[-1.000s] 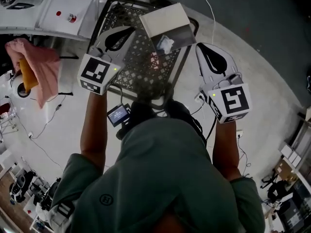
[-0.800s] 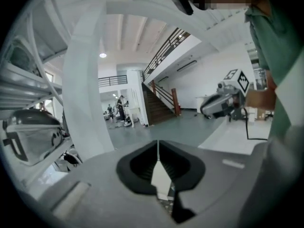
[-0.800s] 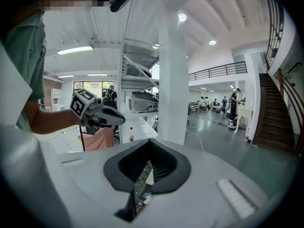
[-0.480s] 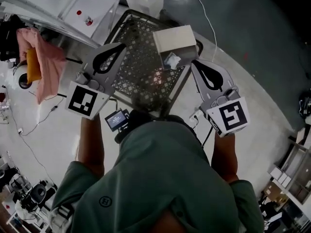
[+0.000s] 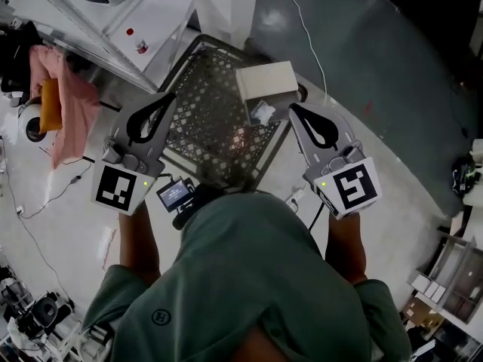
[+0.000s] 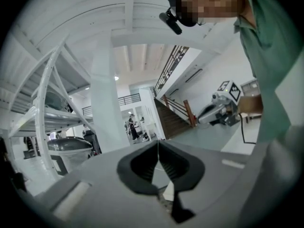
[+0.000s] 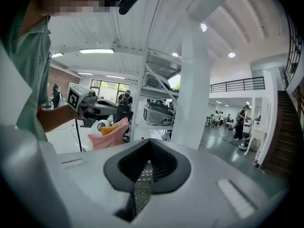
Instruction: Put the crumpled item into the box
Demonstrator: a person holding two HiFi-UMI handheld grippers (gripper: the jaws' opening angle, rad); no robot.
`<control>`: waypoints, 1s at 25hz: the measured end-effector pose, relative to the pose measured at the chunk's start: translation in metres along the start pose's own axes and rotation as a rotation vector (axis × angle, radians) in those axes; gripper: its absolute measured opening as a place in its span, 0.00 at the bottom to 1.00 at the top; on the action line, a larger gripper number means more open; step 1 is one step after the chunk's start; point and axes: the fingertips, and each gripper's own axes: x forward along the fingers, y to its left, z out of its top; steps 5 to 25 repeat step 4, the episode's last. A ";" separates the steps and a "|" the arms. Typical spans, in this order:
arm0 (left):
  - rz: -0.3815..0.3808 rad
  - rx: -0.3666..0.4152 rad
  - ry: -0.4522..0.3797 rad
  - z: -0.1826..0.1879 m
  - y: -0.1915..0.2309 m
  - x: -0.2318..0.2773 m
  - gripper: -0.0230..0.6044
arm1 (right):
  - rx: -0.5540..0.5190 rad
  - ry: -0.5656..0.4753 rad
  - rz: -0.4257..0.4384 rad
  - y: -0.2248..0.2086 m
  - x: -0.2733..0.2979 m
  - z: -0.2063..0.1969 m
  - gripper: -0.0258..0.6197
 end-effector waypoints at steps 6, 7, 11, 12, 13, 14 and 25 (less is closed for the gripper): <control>0.012 0.006 0.005 0.007 -0.002 -0.019 0.05 | -0.006 -0.002 0.005 0.010 -0.006 0.009 0.05; 0.012 0.006 0.005 0.007 -0.002 -0.019 0.05 | -0.006 -0.002 0.005 0.010 -0.006 0.009 0.05; 0.012 0.006 0.005 0.007 -0.002 -0.019 0.05 | -0.006 -0.002 0.005 0.010 -0.006 0.009 0.05; 0.012 0.006 0.005 0.007 -0.002 -0.019 0.05 | -0.006 -0.002 0.005 0.010 -0.006 0.009 0.05; 0.012 0.006 0.005 0.007 -0.002 -0.019 0.05 | -0.006 -0.002 0.005 0.010 -0.006 0.009 0.05; 0.012 0.006 0.005 0.007 -0.002 -0.019 0.05 | -0.006 -0.002 0.005 0.010 -0.006 0.009 0.05; 0.012 0.006 0.005 0.007 -0.002 -0.019 0.05 | -0.006 -0.002 0.005 0.010 -0.006 0.009 0.05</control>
